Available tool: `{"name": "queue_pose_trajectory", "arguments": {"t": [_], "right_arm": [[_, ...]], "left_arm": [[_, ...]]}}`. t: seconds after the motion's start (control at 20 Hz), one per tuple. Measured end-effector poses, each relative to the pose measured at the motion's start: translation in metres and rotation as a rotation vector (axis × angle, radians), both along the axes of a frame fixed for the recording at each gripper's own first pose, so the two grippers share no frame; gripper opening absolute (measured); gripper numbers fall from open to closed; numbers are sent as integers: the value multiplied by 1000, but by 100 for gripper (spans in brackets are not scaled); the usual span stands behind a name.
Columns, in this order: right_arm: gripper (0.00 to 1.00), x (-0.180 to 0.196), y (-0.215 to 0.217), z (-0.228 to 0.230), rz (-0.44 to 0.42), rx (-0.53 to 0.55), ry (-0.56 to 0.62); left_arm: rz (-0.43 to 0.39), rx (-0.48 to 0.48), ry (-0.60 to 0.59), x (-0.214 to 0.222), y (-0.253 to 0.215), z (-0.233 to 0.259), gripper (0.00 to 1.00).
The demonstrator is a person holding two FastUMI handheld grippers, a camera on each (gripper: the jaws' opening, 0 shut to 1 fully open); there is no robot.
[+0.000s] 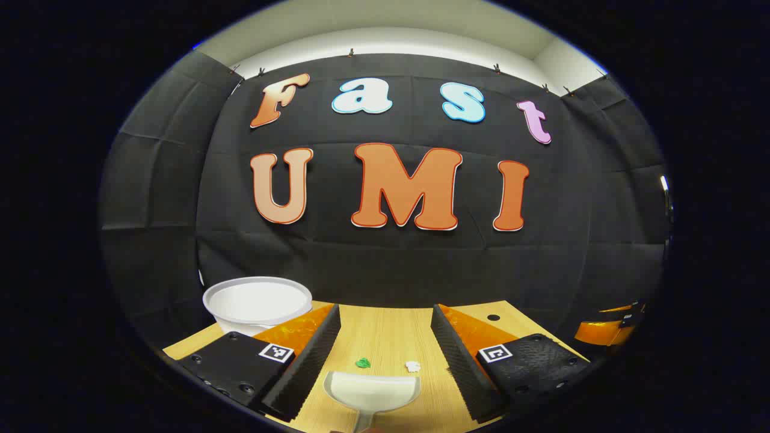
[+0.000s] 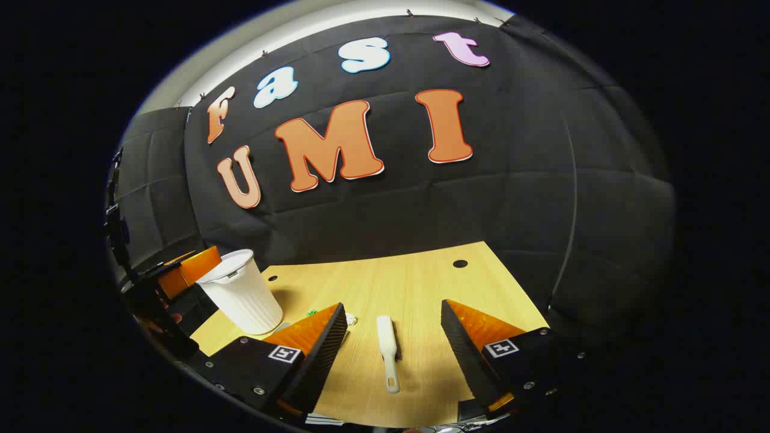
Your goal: Pick up the small broom and dustpan from the desktop, sweep the trash into the dustpan with the broom, and then empty the trash into the garbage bin.
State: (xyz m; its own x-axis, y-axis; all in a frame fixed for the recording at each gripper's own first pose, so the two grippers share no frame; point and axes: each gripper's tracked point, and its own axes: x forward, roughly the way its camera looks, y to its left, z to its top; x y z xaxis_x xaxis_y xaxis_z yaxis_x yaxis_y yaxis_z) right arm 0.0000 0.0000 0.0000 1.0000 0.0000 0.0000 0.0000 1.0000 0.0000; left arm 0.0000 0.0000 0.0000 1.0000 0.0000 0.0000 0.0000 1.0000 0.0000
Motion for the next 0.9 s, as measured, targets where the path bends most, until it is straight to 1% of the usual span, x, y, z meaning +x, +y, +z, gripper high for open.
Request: {"name": "queue_pose_trajectory", "arguments": {"t": [0.15, 0.3, 0.45, 0.55, 0.6, 0.65, 0.7, 0.8, 0.85, 0.9], "right_arm": [[95, -3, -1, 1, -12, -16, -4], [94, -1, 4, 11, -2, -33, -21], [95, 12, 19, 16, 46, -51, -25], [95, 22, 33, 19, 87, -54, -28], [95, 28, 36, 20, 93, -55, -21], [94, 34, 40, 19, 102, -55, -15], [95, 38, 46, 20, 120, -57, -14], [95, 48, 55, 17, 138, -65, -4], [95, 51, 58, 16, 143, -66, 2], [95, 54, 63, 16, 151, -65, 5]], "left_arm": [[-13, -12, -5, 4, -3, 0, 95], [0, -35, -8, 6, 5, 2, 95], [-5, -52, -26, 2, 15, 8, 95], [30, -31, -48, 2, 33, 16, 96], [48, -20, -46, 3, 41, 17, 95], [50, -17, -40, 3, 44, 14, 96], [22, -35, -45, 2, 41, 15, 95], [-22, -108, -65, -1, 34, 18, 95], [-28, -134, -71, -1, 36, 18, 95], [-20, -139, -69, -1, 40, 17, 95]]}}
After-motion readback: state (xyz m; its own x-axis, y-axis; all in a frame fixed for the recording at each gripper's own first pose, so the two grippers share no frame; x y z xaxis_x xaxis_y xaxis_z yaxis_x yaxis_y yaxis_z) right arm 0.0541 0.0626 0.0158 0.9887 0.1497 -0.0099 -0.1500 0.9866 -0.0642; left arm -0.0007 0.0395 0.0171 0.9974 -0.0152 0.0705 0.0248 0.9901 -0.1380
